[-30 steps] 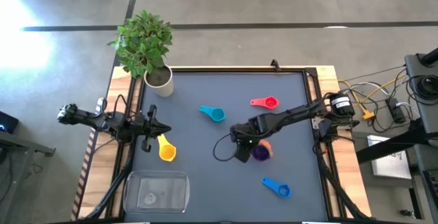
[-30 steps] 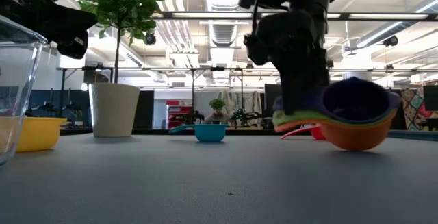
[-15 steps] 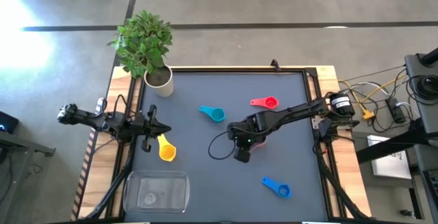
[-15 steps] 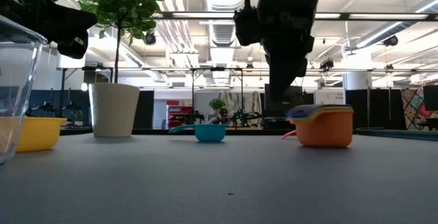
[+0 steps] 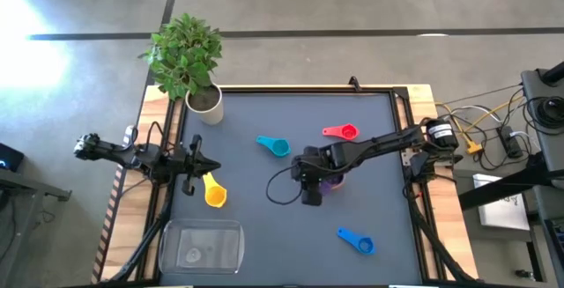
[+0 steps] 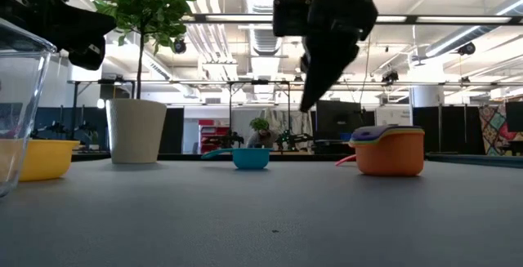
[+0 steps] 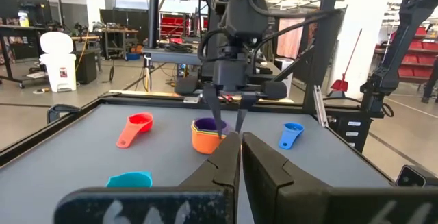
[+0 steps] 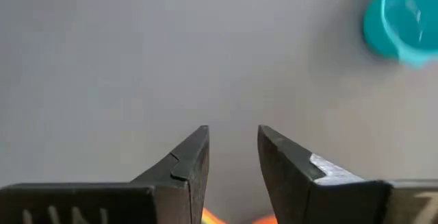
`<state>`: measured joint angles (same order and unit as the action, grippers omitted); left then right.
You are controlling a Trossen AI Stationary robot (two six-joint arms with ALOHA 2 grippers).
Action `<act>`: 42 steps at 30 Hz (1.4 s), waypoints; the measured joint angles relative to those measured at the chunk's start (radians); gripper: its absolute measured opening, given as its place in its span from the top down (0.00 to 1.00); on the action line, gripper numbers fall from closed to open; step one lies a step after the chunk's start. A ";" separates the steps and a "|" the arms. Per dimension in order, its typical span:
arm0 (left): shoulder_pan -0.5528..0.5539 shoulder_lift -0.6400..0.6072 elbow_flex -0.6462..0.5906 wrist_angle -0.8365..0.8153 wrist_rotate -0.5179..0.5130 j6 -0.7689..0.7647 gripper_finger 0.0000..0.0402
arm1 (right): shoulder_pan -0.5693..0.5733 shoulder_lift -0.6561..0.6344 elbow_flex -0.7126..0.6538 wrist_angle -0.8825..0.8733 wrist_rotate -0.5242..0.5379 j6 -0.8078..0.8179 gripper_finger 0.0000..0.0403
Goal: Nest measuring cups in basket
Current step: Stack the yellow measuring cup into the purple measuring cup
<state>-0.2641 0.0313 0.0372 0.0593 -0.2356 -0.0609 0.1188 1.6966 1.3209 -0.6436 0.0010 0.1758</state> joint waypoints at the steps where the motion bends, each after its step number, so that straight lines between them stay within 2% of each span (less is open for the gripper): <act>1: 0.000 0.000 0.000 0.000 0.000 0.000 1.00 | -0.001 0.000 0.000 0.014 0.003 -0.022 0.71; 5: 0.000 0.000 0.000 0.000 0.000 0.000 1.00 | -0.016 -0.023 -0.011 0.020 0.008 -0.089 0.69; 9: 0.000 0.000 0.000 0.000 0.000 0.000 1.00 | -0.038 -0.124 -0.079 0.049 0.027 -0.129 0.69; 15: 0.000 0.000 0.000 0.000 0.000 0.000 1.00 | -0.041 -0.370 -0.313 0.228 0.028 -0.123 0.68; 21: 0.000 0.000 0.000 0.000 0.000 0.000 1.00 | 0.018 -0.637 -0.544 0.393 0.027 -0.032 0.70; 26: 0.000 0.000 0.000 0.000 0.000 0.000 1.00 | 0.064 -0.791 -0.689 0.537 0.027 -0.012 0.71; 34: 0.000 0.000 0.000 0.000 0.000 0.000 1.00 | 0.064 -0.865 -0.845 0.712 0.030 -0.077 0.71; 42: 0.000 0.000 0.000 0.000 0.000 0.000 1.00 | 0.064 -0.848 -0.858 0.735 0.062 -0.125 0.71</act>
<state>-0.2638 0.0315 0.0372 0.0593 -0.2356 -0.0608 0.1829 0.8489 0.4630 0.0911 0.0625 0.0511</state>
